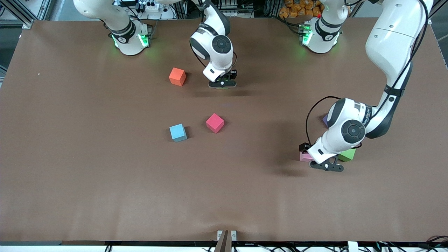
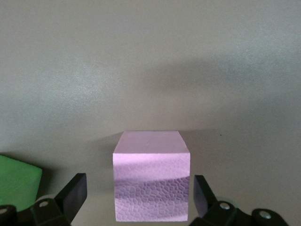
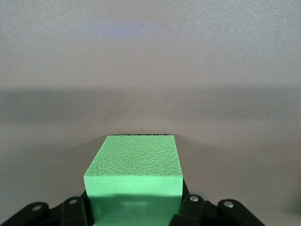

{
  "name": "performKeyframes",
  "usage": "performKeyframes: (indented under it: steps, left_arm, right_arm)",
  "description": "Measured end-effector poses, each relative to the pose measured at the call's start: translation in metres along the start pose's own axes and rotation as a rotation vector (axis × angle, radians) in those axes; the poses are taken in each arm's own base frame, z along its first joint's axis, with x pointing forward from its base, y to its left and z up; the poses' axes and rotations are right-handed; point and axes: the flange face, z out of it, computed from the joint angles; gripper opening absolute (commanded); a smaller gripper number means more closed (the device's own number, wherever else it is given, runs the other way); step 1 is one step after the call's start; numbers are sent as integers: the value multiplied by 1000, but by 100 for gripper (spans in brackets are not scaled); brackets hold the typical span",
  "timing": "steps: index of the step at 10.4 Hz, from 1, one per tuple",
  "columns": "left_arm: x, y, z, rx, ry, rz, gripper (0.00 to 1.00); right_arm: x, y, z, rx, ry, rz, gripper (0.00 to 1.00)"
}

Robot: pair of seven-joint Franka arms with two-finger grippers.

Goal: Arrange blocks into number 1
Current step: 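Grasp the second pink cube with the left gripper while the right gripper releases green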

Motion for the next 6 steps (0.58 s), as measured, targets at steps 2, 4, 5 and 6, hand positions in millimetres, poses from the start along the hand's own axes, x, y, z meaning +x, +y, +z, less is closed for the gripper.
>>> performKeyframes:
  steps: [2, 4, 5, 6]
  left_arm:
    - [0, 0, 1, 0, -1, 0, 100]
    - [-2, 2, 8, -3, -13, 2, 100]
    - [-3, 3, 13, -5, -21, 2, 63]
    - [-3, 4, 18, -7, -28, 3, 15]
  right_arm:
    - [-1, 0, 1, -2, -1, 42, 100]
    - [-4, -2, 0, -2, 0, 59, 100]
    - [-3, -3, -4, 5, 4, 64, 100]
    - [2, -1, -16, 18, 12, 79, 100]
